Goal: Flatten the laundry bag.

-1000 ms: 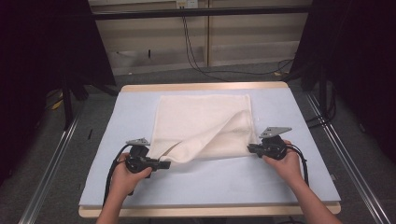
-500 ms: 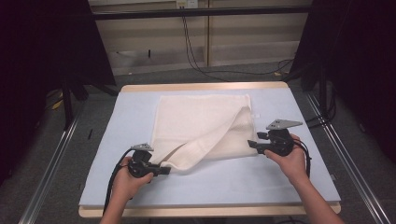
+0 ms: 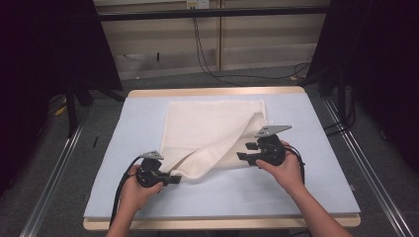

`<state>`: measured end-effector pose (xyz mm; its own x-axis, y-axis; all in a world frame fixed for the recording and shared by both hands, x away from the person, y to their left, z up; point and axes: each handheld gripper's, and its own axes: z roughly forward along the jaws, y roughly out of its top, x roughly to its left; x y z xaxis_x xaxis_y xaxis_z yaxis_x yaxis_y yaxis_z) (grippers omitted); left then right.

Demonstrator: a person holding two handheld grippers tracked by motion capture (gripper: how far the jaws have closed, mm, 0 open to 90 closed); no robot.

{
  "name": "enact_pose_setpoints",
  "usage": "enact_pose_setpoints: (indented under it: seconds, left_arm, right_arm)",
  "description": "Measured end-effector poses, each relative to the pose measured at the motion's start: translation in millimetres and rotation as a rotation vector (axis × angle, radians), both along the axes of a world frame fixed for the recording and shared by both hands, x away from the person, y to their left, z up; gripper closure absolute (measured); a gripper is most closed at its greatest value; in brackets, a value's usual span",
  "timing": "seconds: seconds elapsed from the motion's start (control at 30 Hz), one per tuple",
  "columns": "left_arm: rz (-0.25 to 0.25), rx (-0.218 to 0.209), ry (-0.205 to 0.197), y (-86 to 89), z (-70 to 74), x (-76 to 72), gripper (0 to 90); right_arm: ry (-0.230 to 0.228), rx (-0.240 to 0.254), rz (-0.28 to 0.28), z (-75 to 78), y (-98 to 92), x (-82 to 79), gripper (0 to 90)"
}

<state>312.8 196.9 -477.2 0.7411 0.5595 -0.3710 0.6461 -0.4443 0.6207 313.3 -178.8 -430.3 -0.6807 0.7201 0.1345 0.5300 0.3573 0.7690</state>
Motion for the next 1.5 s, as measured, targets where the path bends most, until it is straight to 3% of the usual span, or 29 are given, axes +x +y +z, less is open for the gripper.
enact_pose_setpoints:
  seconds: [0.13, 0.27, 0.47, 0.67, 0.73, 0.8, 0.83, 0.93, 1.07, 1.27, 1.5]
  left_arm:
    - [-0.002, -0.002, 0.003, -1.3, -0.2, 1.2, 84.0]
    - [-0.007, -0.001, 0.015, -0.4, 0.5, 0.0, 84.1]
    - [-0.023, 0.002, 0.004, 0.5, 0.2, -2.1, 84.2]
    - [-0.031, 0.016, -0.011, 0.0, 1.3, -3.2, 84.0]
    - [-0.020, 0.007, -0.001, 0.1, 2.0, -3.5, 83.1]
    - [-0.013, -0.001, 0.009, 1.6, 5.2, -3.1, 78.3]
    - [0.011, -0.029, 0.022, 1.6, 8.3, -3.3, 72.2]
    - [-0.002, -0.040, -0.013, -0.4, 18.8, -3.9, 57.8]
    - [0.018, -0.106, -0.046, 1.5, 32.4, -2.7, 44.2]
    - [0.103, -0.122, -0.107, 13.6, 42.4, 4.9, 35.3]
    - [0.078, -0.161, -0.139, -10.4, 33.8, 22.9, 31.5]
  right_arm:
    - [0.007, 0.005, 0.009, -2.9, 14.3, 4.2, 46.0]
    - [0.036, 0.018, 0.007, -6.5, 27.2, 11.2, 42.2]
    - [0.085, 0.062, -0.004, -8.4, 42.1, 21.8, 44.1]
    - [0.091, 0.101, -0.008, -7.6, 48.0, 25.1, 81.2]
    - [0.084, 0.089, 0.013, -8.1, 48.1, 24.0, 86.2]
    - [0.084, 0.069, 0.027, -8.7, 47.6, 21.5, 86.8]
    - [0.079, 0.064, 0.034, -8.9, 46.3, 19.6, 86.8]
    - [0.070, 0.061, 0.043, -10.7, 41.0, 11.9, 86.9]
    - [0.063, 0.046, 0.060, -15.4, 37.8, 4.7, 86.9]
    - [0.062, 0.024, 0.060, -21.7, 37.2, -0.6, 86.7]
    - [0.056, 0.025, 0.068, -21.1, 38.2, -4.0, 86.5]
